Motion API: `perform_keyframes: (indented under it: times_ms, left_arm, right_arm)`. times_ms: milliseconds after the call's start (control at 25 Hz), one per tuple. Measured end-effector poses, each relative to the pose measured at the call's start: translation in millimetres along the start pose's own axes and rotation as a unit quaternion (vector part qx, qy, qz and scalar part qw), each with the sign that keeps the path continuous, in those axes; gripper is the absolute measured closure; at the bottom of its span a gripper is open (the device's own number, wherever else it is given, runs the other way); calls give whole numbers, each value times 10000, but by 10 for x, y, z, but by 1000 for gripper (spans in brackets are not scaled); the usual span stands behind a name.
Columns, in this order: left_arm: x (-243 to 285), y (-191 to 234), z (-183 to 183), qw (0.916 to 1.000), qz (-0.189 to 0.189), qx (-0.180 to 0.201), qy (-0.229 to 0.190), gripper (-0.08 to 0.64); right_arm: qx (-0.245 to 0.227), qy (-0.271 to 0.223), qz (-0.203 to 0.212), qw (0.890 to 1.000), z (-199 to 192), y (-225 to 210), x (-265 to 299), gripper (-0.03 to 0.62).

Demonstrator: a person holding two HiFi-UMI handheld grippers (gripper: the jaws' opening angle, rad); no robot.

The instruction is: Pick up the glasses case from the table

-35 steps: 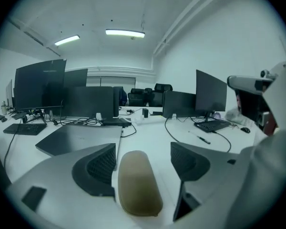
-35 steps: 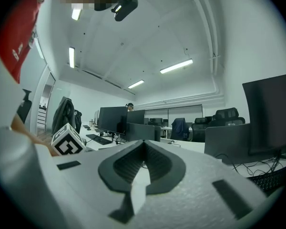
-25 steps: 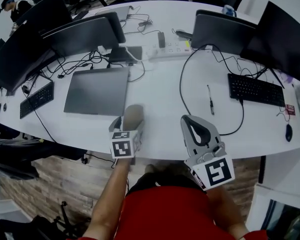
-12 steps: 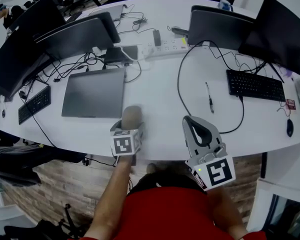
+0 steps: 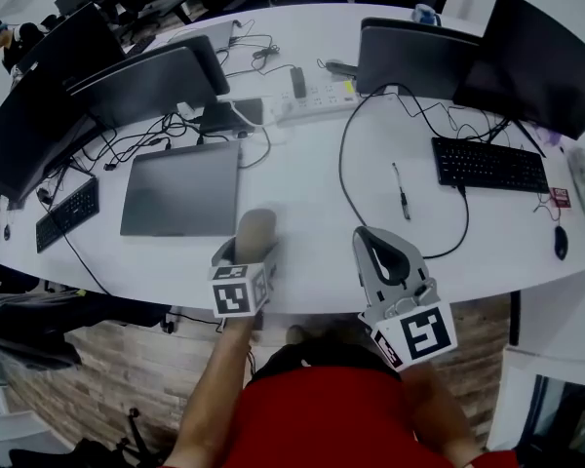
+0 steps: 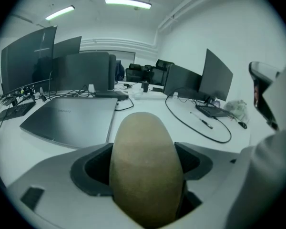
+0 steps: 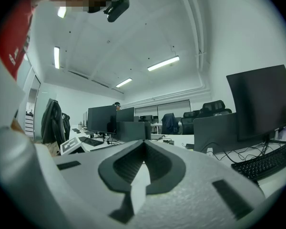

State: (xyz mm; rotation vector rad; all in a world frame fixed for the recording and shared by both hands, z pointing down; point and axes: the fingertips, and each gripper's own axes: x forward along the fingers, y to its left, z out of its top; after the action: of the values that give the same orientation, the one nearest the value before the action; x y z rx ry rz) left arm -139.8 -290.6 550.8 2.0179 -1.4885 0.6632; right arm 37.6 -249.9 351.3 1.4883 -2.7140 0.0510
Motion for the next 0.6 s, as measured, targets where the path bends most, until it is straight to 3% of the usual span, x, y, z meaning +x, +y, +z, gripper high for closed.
perform_keyframes:
  times_ms: [280, 600]
  left_arm:
    - [-656, -199, 618, 9921, -275, 209, -1209, 178]
    - [-1480, -323, 1093, 9670, -505, 264, -2482, 178]
  right_arm:
    - [50, -183, -34, 9998, 114, 28, -57, 588]
    - [9, -381, 65, 9993, 311, 152, -130, 588]
